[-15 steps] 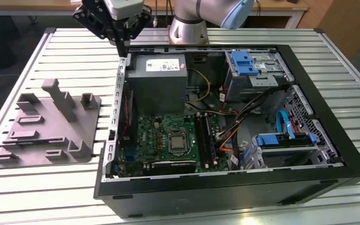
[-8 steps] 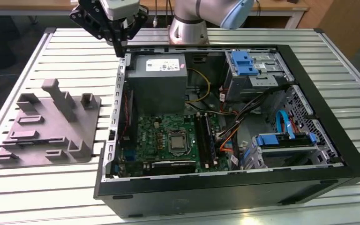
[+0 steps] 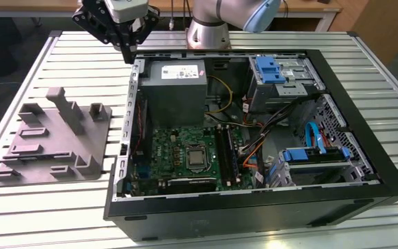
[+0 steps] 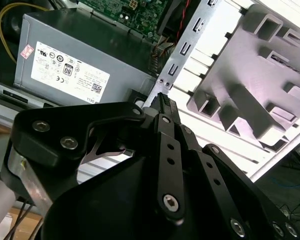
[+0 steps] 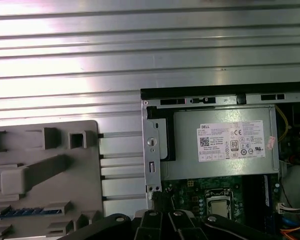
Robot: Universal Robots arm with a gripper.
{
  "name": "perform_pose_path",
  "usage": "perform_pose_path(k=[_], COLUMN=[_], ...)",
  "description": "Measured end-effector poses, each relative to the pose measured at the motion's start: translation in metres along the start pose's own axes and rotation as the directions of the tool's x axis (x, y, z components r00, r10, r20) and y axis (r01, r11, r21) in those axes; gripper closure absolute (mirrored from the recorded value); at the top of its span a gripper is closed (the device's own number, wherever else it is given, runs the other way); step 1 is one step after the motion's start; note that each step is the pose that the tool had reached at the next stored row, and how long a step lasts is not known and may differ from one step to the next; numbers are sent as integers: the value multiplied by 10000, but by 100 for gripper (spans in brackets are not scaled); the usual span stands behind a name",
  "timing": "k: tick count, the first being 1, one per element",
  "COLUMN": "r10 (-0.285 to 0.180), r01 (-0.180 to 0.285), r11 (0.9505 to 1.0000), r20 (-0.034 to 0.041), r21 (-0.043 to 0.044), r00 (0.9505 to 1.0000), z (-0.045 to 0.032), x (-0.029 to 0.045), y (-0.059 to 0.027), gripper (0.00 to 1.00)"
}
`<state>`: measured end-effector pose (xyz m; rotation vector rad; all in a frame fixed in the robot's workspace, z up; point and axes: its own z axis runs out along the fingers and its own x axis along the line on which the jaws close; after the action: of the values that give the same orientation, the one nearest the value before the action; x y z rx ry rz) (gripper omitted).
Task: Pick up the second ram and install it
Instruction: 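Reach for the second ram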
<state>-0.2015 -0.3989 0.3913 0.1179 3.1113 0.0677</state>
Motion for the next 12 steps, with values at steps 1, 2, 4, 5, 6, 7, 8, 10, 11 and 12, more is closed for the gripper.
perform_pose_path(k=[1, 2, 4, 5, 6, 7, 8, 10, 11, 12], r10=[0, 0, 0, 0, -1, 0, 0, 0, 0, 0], r01=[0, 0, 0, 0, 1, 0, 0, 0, 0, 0], r11=[10000, 10000, 10000, 10000, 10000, 10000, 10000, 10000, 10000, 10000], r20=[0, 0, 0, 1, 0, 0, 0, 0, 0, 0], r21=[1, 0, 0, -1, 0, -1, -1, 0, 0, 0], r00=[10000, 10000, 10000, 10000, 10000, 10000, 10000, 10000, 10000, 10000], z=[0, 1, 2, 3, 3, 4, 5, 6, 6, 6], x=[7, 14, 27, 35, 42, 50, 57, 71, 79, 88], y=[0, -1, -2, -3, -3, -4, -4, -6, -6, -7], gripper=[90, 90, 90, 90, 90, 90, 90, 90, 90, 90])
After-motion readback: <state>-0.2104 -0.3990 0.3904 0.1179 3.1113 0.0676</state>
